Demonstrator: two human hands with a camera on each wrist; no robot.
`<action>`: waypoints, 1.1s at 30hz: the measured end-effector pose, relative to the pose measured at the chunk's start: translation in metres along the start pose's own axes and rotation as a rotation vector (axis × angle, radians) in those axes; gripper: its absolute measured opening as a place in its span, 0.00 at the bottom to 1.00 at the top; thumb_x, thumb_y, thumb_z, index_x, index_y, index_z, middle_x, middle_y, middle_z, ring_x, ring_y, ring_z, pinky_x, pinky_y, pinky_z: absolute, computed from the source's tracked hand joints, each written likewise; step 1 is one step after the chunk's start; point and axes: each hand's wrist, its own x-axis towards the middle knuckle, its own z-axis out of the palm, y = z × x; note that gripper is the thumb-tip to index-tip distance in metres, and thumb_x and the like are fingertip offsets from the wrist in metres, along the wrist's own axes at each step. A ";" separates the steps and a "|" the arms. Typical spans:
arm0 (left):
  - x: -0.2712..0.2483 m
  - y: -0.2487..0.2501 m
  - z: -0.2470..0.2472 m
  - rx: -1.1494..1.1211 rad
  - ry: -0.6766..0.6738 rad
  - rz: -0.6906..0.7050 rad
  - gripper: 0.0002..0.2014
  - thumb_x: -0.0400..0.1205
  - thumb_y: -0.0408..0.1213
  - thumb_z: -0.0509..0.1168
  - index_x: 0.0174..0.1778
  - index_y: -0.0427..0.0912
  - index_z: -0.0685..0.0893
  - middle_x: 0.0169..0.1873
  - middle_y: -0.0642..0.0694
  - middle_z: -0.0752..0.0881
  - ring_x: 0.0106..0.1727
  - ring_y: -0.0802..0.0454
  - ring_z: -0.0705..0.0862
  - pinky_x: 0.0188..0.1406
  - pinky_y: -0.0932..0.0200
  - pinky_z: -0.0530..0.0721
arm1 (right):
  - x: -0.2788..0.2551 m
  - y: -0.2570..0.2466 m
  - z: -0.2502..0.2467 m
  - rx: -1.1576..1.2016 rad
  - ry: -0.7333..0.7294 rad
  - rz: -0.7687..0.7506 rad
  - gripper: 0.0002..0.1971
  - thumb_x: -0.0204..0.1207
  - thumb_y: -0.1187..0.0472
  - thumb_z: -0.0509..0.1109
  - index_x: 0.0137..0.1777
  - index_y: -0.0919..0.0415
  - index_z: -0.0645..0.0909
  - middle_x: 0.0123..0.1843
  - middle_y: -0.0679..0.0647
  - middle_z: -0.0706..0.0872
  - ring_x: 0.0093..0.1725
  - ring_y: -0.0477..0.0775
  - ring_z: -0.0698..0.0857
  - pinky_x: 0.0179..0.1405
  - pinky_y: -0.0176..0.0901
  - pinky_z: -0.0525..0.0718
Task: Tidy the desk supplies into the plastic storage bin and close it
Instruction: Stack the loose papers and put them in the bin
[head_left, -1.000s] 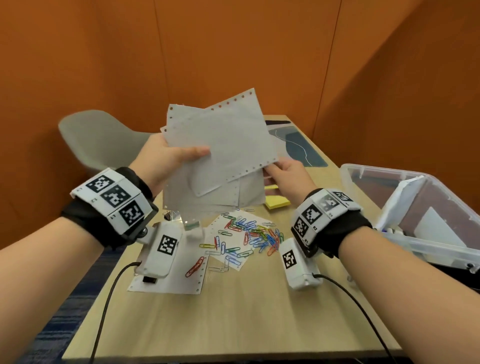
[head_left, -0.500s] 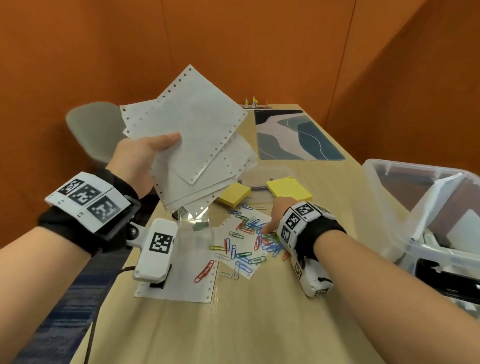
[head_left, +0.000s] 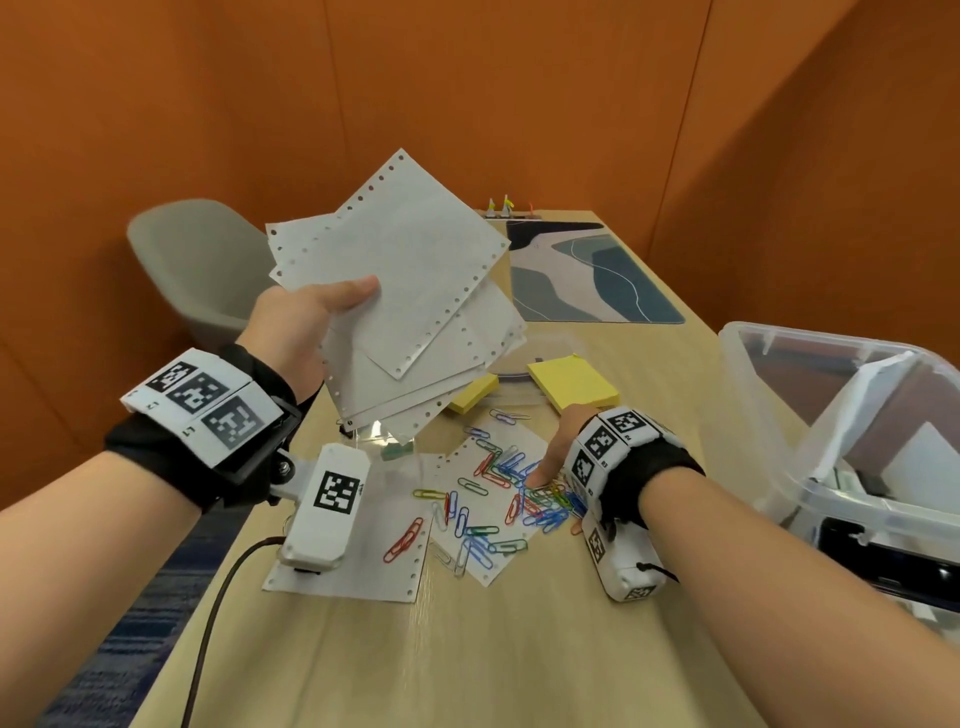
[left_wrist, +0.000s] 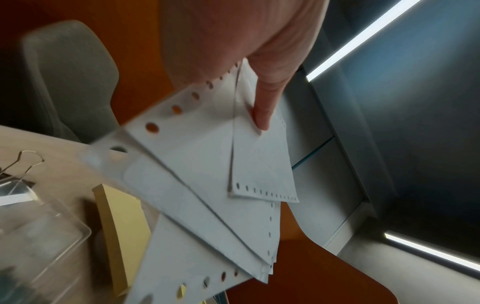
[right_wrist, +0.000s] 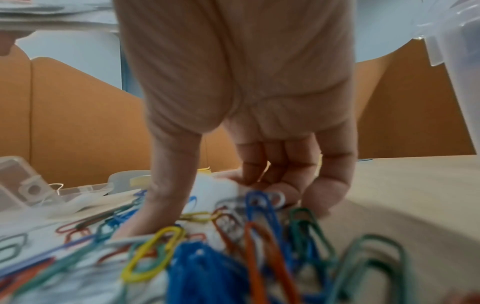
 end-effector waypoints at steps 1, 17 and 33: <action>-0.001 0.000 0.000 0.001 -0.002 -0.001 0.48 0.51 0.43 0.84 0.68 0.39 0.76 0.58 0.43 0.87 0.55 0.41 0.87 0.55 0.42 0.84 | 0.007 -0.001 0.003 -0.043 0.016 0.010 0.20 0.62 0.49 0.79 0.31 0.60 0.72 0.42 0.58 0.83 0.50 0.63 0.82 0.56 0.56 0.79; -0.010 0.001 -0.004 0.018 -0.037 0.005 0.28 0.68 0.35 0.78 0.63 0.37 0.80 0.54 0.43 0.89 0.51 0.43 0.90 0.51 0.46 0.86 | -0.001 0.022 -0.042 0.915 0.275 0.100 0.28 0.55 0.53 0.85 0.52 0.70 0.86 0.50 0.60 0.89 0.53 0.59 0.86 0.60 0.50 0.82; -0.016 -0.009 0.016 0.043 -0.358 0.152 0.26 0.71 0.27 0.69 0.67 0.38 0.80 0.61 0.41 0.86 0.60 0.42 0.86 0.54 0.49 0.88 | -0.033 -0.004 -0.072 1.456 0.405 -0.553 0.11 0.60 0.52 0.79 0.37 0.56 0.85 0.37 0.56 0.87 0.36 0.52 0.85 0.39 0.45 0.84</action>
